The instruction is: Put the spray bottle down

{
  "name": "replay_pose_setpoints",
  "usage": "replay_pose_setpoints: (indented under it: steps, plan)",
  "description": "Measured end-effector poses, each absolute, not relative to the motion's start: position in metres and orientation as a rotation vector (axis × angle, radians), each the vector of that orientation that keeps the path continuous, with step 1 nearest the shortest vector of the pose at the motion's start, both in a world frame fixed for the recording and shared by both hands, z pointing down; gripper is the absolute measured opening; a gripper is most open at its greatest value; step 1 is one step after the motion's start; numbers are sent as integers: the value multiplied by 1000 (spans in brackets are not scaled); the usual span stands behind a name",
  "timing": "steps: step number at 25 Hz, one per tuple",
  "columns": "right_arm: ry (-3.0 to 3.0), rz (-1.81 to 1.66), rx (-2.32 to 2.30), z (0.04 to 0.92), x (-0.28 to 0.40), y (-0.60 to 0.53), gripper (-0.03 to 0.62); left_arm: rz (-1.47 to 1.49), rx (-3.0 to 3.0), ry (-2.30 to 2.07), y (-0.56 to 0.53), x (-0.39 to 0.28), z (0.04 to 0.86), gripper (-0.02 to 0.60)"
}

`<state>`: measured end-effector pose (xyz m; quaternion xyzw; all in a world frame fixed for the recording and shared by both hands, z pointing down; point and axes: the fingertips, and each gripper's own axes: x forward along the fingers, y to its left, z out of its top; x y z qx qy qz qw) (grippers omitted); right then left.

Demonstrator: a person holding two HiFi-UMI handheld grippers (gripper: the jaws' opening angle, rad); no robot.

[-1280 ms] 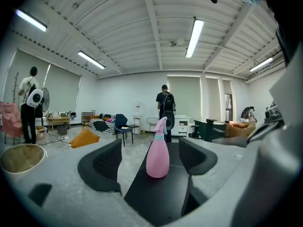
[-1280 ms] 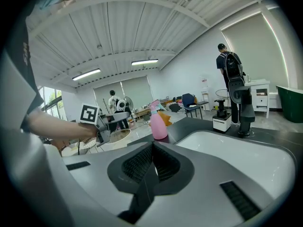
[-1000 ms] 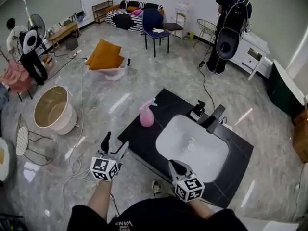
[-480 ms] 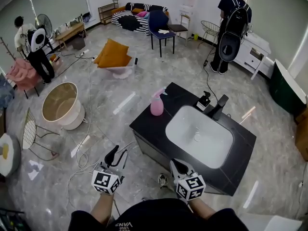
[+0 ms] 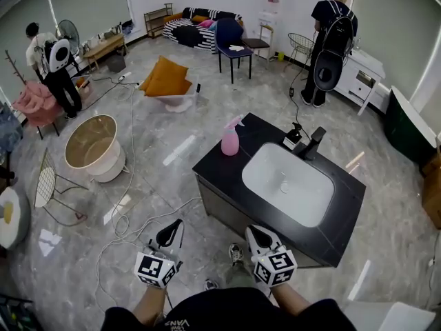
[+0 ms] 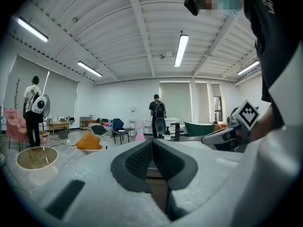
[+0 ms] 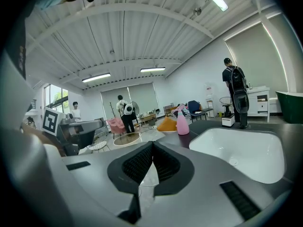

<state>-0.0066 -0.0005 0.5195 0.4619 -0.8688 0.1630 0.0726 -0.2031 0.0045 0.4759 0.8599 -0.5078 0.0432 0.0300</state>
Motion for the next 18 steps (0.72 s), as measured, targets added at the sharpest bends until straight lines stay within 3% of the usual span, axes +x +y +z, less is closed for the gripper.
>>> replay_pose_setpoints:
  steps: [18]
  plan:
    - [-2566,444,1316,529,-40,43,-2,142,2643,-1504,67,-207,483,11]
